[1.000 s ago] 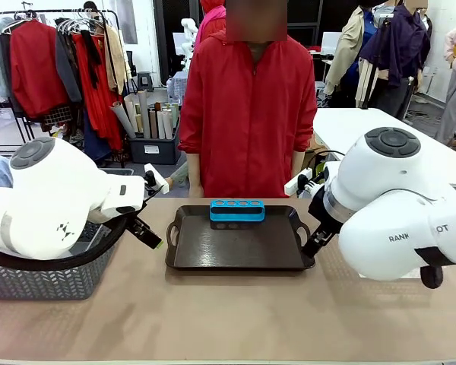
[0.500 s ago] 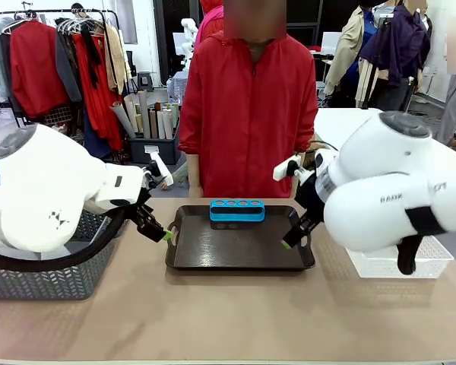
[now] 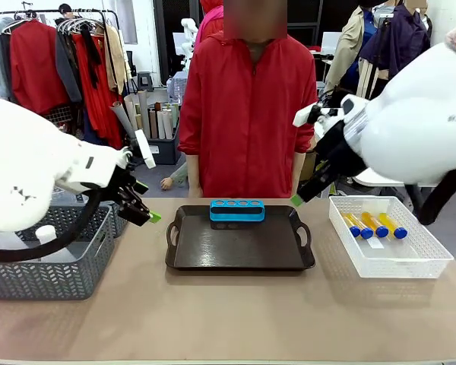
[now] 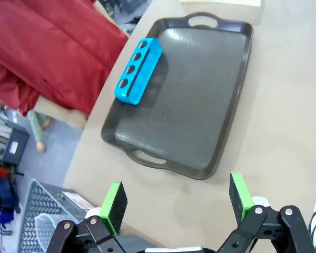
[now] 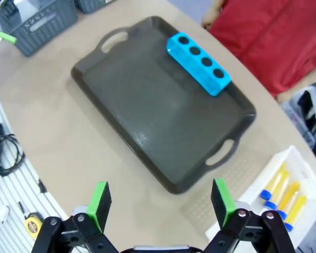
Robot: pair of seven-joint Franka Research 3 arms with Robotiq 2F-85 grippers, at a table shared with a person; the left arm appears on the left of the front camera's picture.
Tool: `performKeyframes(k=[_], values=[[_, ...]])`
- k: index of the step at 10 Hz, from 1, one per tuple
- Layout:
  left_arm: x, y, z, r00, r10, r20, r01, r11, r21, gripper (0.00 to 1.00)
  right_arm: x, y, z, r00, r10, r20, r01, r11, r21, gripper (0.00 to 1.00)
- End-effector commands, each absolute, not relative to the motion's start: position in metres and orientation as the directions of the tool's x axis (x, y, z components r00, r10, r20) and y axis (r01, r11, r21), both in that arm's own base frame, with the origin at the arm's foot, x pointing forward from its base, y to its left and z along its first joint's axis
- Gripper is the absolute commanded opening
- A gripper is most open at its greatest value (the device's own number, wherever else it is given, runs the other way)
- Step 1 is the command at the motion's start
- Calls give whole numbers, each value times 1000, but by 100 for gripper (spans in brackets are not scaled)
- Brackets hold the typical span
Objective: Prepare the laboratory tools.
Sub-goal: Pick up one Small flask and place it on the Handle tray.
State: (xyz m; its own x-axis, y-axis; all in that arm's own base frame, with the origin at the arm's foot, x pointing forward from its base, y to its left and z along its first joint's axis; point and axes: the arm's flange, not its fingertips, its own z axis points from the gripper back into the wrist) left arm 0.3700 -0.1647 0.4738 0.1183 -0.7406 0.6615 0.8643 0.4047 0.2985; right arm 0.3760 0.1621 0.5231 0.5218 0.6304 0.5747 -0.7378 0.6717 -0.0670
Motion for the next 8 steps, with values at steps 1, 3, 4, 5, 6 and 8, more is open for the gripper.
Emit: performKeyframes(k=[1,3,4,5,6,8], values=[[303,-115,432,89,-708,700,895,366,257,100,396,142,526,538,614,577,-735,677,-36,100],[369,-155,480,103,-728,678,876,390,284,100,383,151,530,533,621,574,-730,681,-60,100],[369,-155,480,103,-728,678,876,390,284,100,383,151,530,533,621,574,-730,681,-60,100],[369,-155,480,103,-728,678,876,390,284,100,383,151,530,533,621,574,-730,681,-60,100],[369,-155,480,103,-728,678,876,390,284,100,383,151,530,533,621,574,-730,681,-60,100],[369,-155,480,103,-728,678,876,390,284,100,383,151,530,533,621,574,-730,681,-60,100]])
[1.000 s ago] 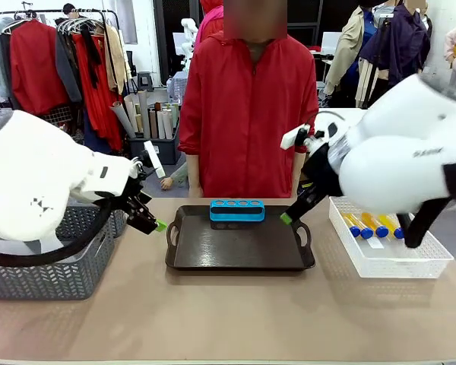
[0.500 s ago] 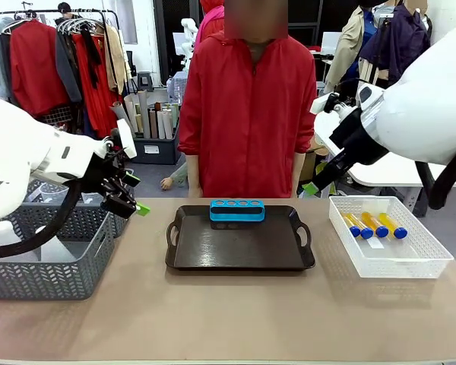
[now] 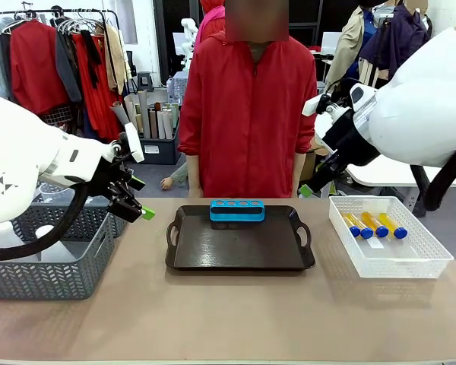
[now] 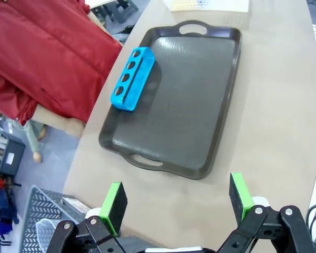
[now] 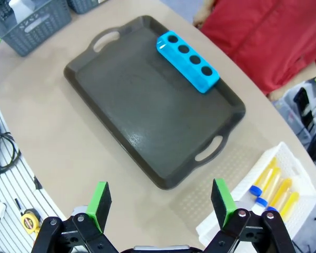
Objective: Prepare the laboratory tools.
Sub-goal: Pick up one Small flask and place it on the Handle tray.
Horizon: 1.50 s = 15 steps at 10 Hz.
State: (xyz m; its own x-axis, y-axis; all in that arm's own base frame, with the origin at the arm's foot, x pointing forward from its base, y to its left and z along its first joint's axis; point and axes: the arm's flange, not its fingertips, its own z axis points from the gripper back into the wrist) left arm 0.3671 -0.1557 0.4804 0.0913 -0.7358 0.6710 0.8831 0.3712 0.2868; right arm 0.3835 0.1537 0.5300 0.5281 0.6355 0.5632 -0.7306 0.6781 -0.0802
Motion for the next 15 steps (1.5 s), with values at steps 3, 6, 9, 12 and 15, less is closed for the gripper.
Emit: performKeyframes(k=[3,6,9,12,15], values=[[369,-155,480,103,-728,678,876,390,284,100,383,151,530,533,621,574,-730,681,-60,100],[377,-152,502,176,-769,614,955,284,81,100,392,157,539,537,620,572,-771,636,35,100],[390,-154,539,299,-781,549,952,282,-118,100,401,156,557,530,620,579,-808,576,124,100],[404,-157,587,314,-674,669,941,315,-124,100,406,140,598,514,591,621,-827,534,177,100],[412,-146,608,292,-559,776,937,328,-117,100,409,104,641,448,554,702,-851,505,145,100]])
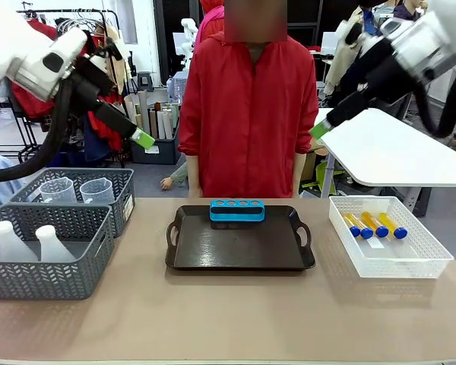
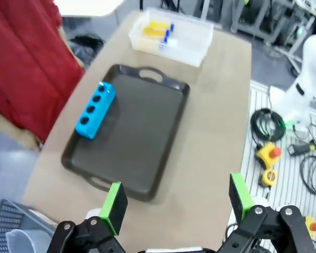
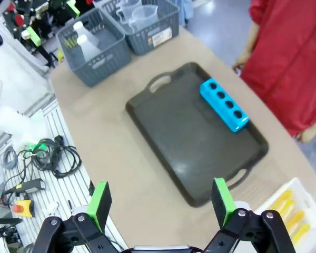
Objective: Prepare the laboratory tools.
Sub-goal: Pick up one Small flask and place it on the Handle tray.
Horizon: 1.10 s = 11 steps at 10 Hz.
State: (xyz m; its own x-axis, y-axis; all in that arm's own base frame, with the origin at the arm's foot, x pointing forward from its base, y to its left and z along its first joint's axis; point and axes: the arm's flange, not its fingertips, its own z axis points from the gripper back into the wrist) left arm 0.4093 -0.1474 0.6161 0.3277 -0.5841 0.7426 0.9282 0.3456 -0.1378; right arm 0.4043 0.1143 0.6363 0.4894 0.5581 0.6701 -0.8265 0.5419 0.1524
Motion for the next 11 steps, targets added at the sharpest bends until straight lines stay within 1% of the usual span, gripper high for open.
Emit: performKeyframes(k=[1,2,3,4,6,9,11], values=[[416,-139,613,286,-534,796,936,334,-112,100,412,90,654,434,560,706,-852,510,120,100],[420,-133,619,286,-522,804,934,340,-111,100,416,79,664,425,545,722,-844,528,97,100],[423,-130,624,272,-540,796,932,354,-78,100,418,70,674,414,543,730,-843,532,82,100],[427,-126,629,246,-596,764,927,375,-6,100,421,62,682,415,544,729,-834,547,66,100],[437,-119,641,239,-629,740,927,374,19,100,429,51,694,421,555,718,-824,564,48,100],[448,-115,658,217,-626,749,927,373,43,100,442,32,689,415,557,720,-834,549,56,100],[454,-115,667,213,-623,753,926,374,48,100,447,15,678,381,550,743,-853,519,53,100]])
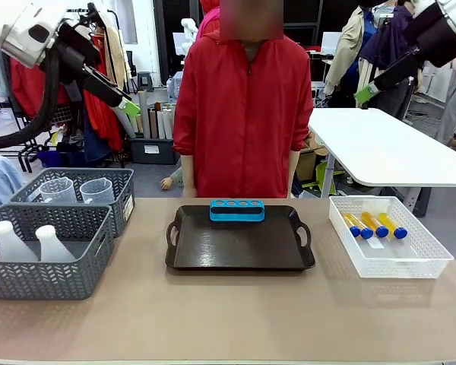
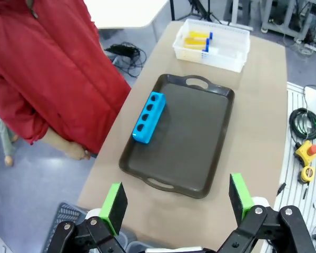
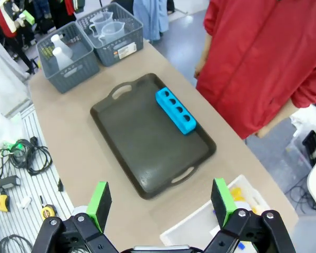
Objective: Prepare the laboratory tools.
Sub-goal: Pick up one Small flask and place it on the Handle tray.
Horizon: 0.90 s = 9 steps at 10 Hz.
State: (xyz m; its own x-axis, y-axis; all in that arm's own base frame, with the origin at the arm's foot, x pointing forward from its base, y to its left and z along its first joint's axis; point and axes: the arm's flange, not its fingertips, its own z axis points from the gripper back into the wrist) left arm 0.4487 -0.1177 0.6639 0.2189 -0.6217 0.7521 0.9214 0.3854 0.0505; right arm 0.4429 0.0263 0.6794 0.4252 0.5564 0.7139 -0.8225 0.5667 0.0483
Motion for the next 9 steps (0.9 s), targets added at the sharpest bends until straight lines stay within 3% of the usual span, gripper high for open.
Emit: performKeyframes(k=[1,9], values=[[457,-114,668,215,-620,755,924,380,49,100,446,11,674,377,551,744,-853,519,49,100],[458,-116,666,224,-620,752,920,390,48,100,446,9,673,410,545,731,-831,554,53,100]])
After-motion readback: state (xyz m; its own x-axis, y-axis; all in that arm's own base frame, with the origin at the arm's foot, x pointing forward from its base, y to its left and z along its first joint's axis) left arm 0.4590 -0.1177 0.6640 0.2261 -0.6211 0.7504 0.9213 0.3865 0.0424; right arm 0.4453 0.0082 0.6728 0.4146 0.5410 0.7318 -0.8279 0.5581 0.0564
